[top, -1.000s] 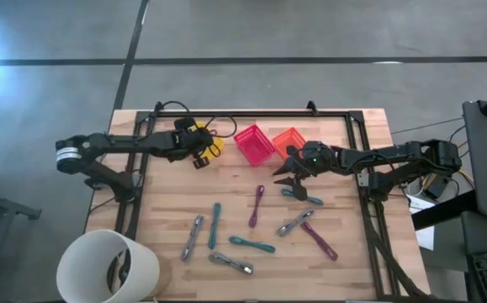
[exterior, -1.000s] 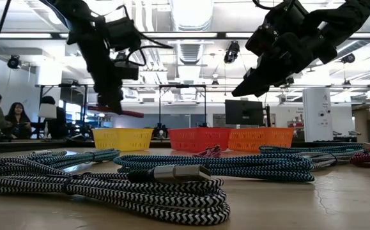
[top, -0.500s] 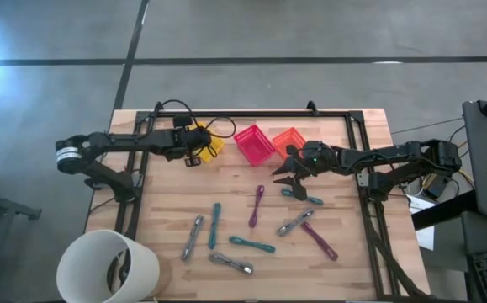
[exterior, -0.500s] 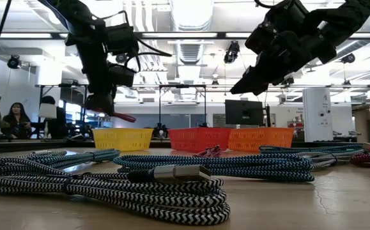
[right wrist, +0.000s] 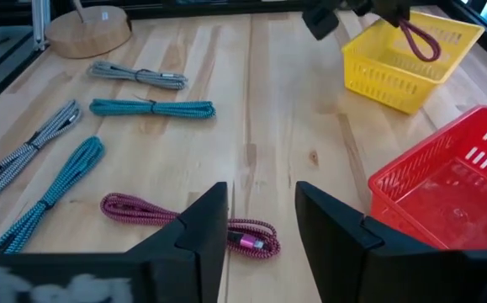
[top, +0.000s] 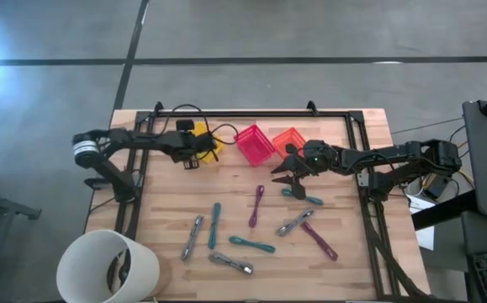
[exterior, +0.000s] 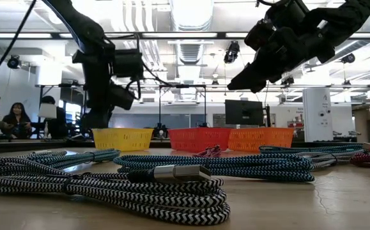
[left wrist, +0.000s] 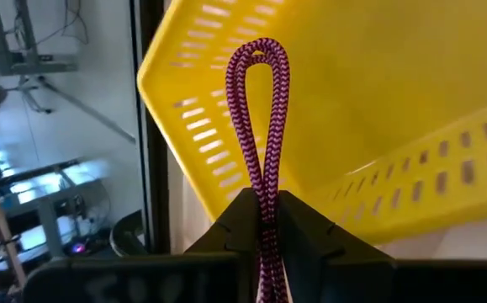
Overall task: Pick & Place USB Port
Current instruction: Put the top black violet USB cable into the yellow bin
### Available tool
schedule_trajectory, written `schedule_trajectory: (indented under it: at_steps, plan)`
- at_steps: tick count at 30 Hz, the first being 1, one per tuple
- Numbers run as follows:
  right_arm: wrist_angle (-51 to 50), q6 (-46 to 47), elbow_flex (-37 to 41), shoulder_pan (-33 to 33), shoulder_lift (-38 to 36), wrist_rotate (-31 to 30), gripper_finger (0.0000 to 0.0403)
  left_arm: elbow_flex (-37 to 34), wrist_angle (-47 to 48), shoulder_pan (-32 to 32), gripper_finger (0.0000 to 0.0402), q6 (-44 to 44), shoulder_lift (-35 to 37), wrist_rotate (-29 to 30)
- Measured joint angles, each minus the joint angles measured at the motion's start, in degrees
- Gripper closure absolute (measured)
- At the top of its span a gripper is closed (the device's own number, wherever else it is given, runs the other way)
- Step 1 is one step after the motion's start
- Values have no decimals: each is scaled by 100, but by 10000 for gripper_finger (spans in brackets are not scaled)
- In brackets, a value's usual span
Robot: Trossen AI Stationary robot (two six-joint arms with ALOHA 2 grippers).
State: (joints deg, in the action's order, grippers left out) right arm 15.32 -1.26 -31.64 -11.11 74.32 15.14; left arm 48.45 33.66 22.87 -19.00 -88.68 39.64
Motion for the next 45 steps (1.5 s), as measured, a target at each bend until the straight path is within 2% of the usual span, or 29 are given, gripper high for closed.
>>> schedule_trajectory:
  at_steps: [9,13,15,19,24,26,34,39,45]
  plan:
    - [-3,-39,0,0,0,0,267,2,0,43,367,-306,-449,169]
    - [-3,-75,0,0,0,0,268,3,5,-38,370,-736,-527,785]
    - [-3,-136,0,0,0,0,266,47,24,-42,369,-834,-525,884]
    - [-3,-192,0,0,0,0,262,171,54,-63,366,-993,-519,717]
    - [-4,-223,0,0,0,0,265,267,41,-211,380,-1962,-514,607]
    - [-5,-231,0,0,0,0,267,275,45,-271,381,-2097,-514,543]
    - [-5,-243,0,0,0,0,264,275,32,-515,356,-2091,-514,436]
    - [-5,-241,0,0,0,0,262,275,-56,-654,339,-1886,-512,127]
    - [-5,-234,2,0,0,0,269,293,-271,-692,308,-1851,-510,325]
